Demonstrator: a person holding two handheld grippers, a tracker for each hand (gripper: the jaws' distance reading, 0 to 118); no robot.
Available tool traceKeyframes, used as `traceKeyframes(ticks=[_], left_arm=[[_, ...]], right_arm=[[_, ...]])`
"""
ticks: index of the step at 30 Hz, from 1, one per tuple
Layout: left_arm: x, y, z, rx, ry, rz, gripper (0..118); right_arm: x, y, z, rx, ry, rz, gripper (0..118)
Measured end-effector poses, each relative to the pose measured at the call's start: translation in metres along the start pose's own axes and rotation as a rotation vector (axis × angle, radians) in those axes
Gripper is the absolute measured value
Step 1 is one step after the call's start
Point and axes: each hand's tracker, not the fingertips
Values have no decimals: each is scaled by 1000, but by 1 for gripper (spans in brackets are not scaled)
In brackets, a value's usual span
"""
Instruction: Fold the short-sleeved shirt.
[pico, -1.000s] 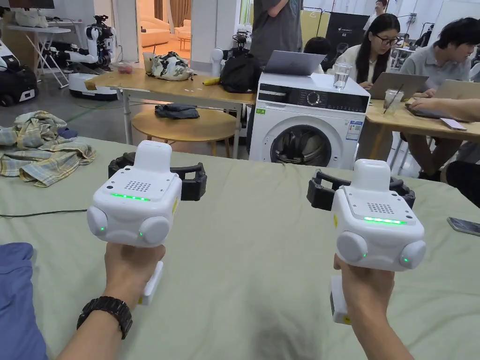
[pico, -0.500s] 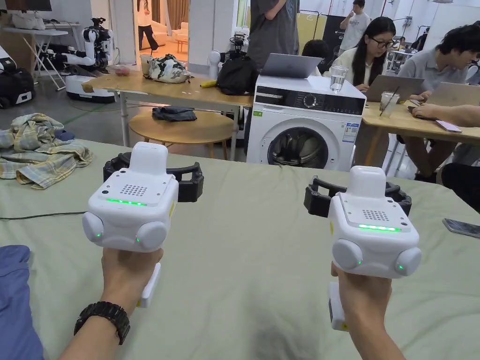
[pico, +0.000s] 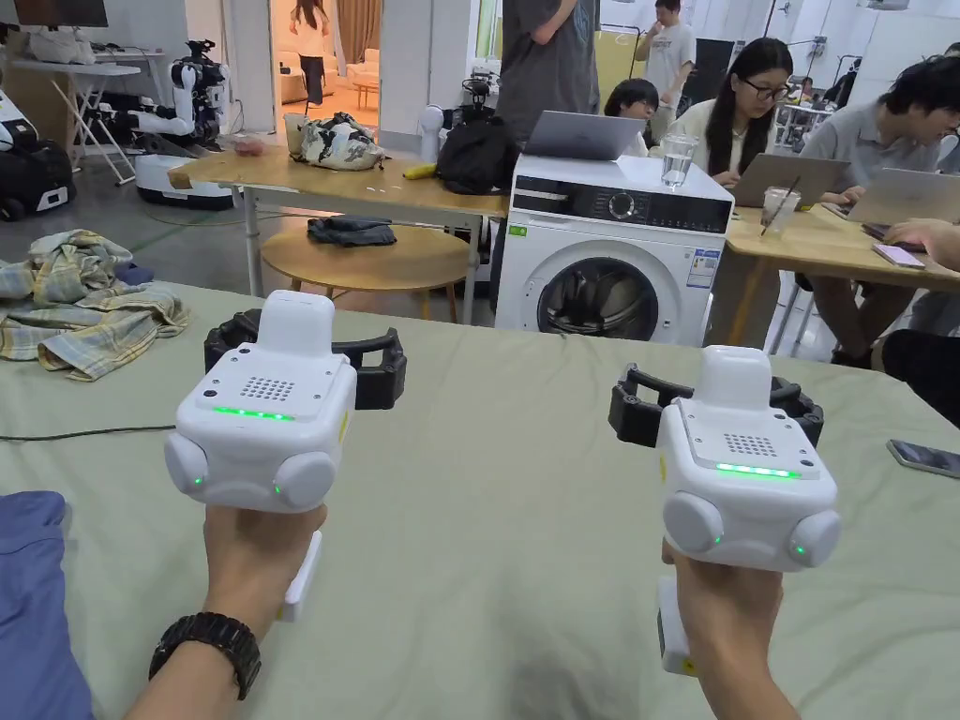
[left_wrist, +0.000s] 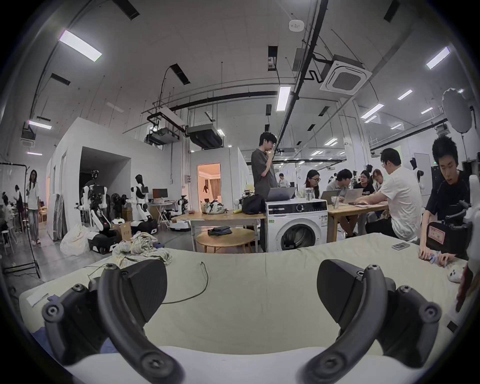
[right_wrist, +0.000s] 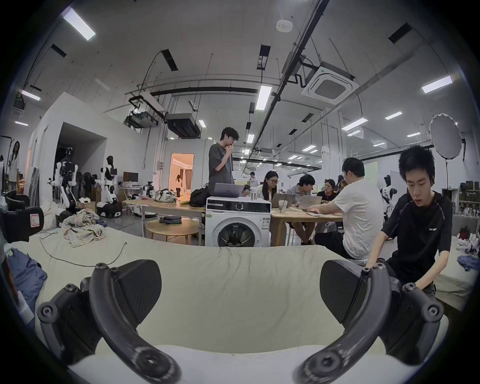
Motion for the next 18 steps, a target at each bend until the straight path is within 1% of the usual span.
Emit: traceKeyframes(ticks=[4, 9, 14, 15, 16, 18], left_arm=[[0, -3, -1, -7, -2, -7, 114], [1, -2, 4, 0, -17, 23, 114], [3, -3, 9, 12, -26, 36, 113], [4, -3, 11, 12, -29, 33, 110], [6, -3, 13, 17, -28, 25, 104], [8, -5, 15, 29, -29, 5, 101]], right_arm=[[2, -3, 0, -4, -6, -20, 118], [3, -6, 1, -9, -15, -12, 118], [2, -8, 5, -9, -24, -24, 117], [2, -8, 6, -11, -30, -26, 114], [2, -8, 8, -9, -30, -29, 108], [3, -9, 10, -3, -24, -40, 106]])
